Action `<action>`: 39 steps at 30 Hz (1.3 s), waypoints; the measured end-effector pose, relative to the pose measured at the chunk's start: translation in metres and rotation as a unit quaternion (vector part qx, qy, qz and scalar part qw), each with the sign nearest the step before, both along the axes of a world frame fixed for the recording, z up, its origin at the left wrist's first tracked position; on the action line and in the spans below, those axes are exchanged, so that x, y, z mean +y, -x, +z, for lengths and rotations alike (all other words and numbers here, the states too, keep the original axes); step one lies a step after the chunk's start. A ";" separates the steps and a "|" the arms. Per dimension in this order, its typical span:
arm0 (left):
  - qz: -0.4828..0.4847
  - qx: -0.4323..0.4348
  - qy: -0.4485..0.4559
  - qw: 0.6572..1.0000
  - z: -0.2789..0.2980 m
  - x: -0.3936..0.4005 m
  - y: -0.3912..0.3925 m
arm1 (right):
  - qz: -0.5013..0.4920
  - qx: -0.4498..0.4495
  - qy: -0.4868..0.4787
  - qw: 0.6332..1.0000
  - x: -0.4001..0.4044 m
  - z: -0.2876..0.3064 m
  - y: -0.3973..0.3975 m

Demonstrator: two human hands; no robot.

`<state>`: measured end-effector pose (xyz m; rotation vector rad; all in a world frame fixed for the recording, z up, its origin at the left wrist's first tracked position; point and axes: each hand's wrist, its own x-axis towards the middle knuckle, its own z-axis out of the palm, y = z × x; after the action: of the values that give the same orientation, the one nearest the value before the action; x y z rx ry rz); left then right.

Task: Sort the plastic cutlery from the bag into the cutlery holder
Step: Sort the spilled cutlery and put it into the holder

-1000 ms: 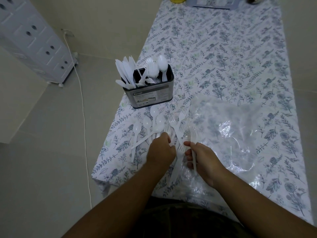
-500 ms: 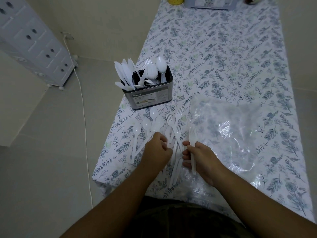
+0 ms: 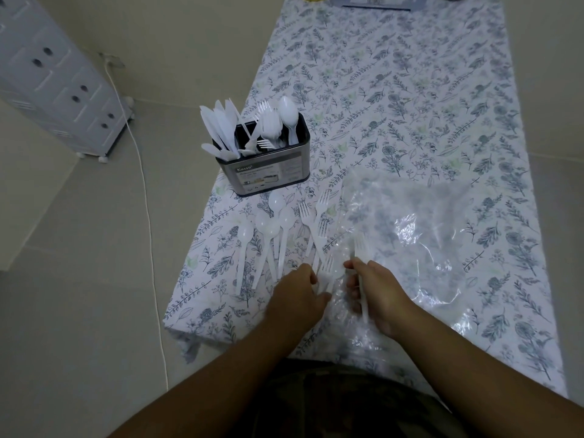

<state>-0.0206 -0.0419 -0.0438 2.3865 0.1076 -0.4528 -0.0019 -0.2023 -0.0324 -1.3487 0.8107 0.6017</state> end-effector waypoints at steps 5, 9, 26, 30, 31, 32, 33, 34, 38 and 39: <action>0.025 0.010 0.038 0.999 0.000 -0.001 0.000 | 0.011 0.014 0.000 1.000 -0.004 -0.002 0.005; 0.089 0.002 0.086 0.992 0.002 0.000 -0.001 | 0.039 0.002 -0.002 0.999 -0.003 0.000 0.008; -0.034 -0.093 0.098 0.990 0.014 -0.006 -0.021 | 0.076 -0.042 -0.026 0.996 0.003 0.010 0.012; 0.064 -0.086 0.034 0.994 0.005 -0.004 -0.035 | 0.059 -0.034 -0.018 0.997 -0.002 0.010 0.012; 0.073 -0.058 0.017 0.996 0.003 -0.004 -0.037 | 0.053 -0.033 -0.021 0.998 -0.002 0.009 0.013; 0.066 -0.029 0.001 0.997 -0.001 -0.004 -0.040 | 0.046 -0.030 -0.025 0.998 -0.003 0.008 0.013; 0.055 -0.006 -0.015 0.998 -0.002 -0.005 -0.041 | 0.039 -0.028 -0.031 0.998 -0.004 0.008 0.013; 0.048 0.003 -0.028 0.998 -0.003 -0.006 -0.043 | 0.035 -0.026 -0.037 0.998 -0.004 0.009 0.013; 0.073 0.009 -0.013 0.997 -0.005 -0.007 -0.045 | 0.017 -0.031 -0.039 0.999 -0.004 0.012 0.009; 0.083 0.015 0.001 0.996 -0.004 -0.006 -0.043 | 0.012 -0.032 -0.037 0.999 -0.004 0.011 0.008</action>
<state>0.0226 -0.0480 -0.0474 2.3470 0.3155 -0.4087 -0.0095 -0.2062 -0.0211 -1.3052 0.7137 0.5987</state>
